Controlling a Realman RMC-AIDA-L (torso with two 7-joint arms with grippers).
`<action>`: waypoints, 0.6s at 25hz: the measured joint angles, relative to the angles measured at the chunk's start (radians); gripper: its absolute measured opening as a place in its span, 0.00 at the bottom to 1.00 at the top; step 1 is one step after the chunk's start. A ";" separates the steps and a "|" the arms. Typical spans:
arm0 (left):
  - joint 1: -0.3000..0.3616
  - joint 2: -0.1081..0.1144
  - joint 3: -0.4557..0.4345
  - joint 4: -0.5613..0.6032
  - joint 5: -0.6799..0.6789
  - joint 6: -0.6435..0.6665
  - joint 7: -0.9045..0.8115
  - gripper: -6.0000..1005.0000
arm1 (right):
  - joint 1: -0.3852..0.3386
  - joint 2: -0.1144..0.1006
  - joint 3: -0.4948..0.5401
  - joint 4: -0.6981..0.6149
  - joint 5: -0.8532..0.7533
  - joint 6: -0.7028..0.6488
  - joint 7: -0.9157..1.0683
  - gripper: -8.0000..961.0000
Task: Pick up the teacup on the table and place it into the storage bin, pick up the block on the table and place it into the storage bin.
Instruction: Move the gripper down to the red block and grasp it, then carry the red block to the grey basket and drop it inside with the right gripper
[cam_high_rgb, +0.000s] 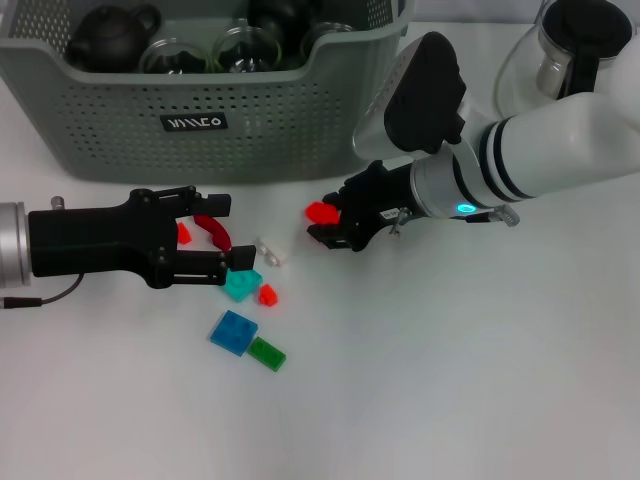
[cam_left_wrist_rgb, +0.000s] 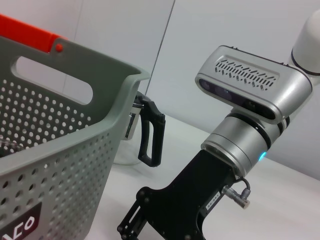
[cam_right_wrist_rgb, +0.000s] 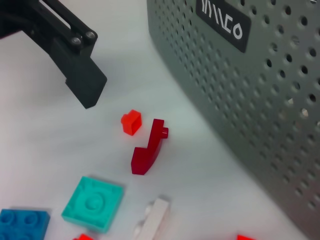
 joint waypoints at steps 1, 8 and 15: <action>0.000 0.000 0.000 0.000 0.000 0.000 0.000 0.86 | 0.002 -0.001 0.000 0.004 0.002 0.000 0.004 0.53; 0.005 0.000 -0.001 0.000 0.000 0.006 0.001 0.86 | 0.014 -0.005 0.000 0.019 0.005 0.005 0.037 0.30; 0.012 0.001 -0.002 0.001 0.005 0.010 0.001 0.86 | -0.005 -0.018 0.021 -0.021 0.004 -0.075 0.039 0.23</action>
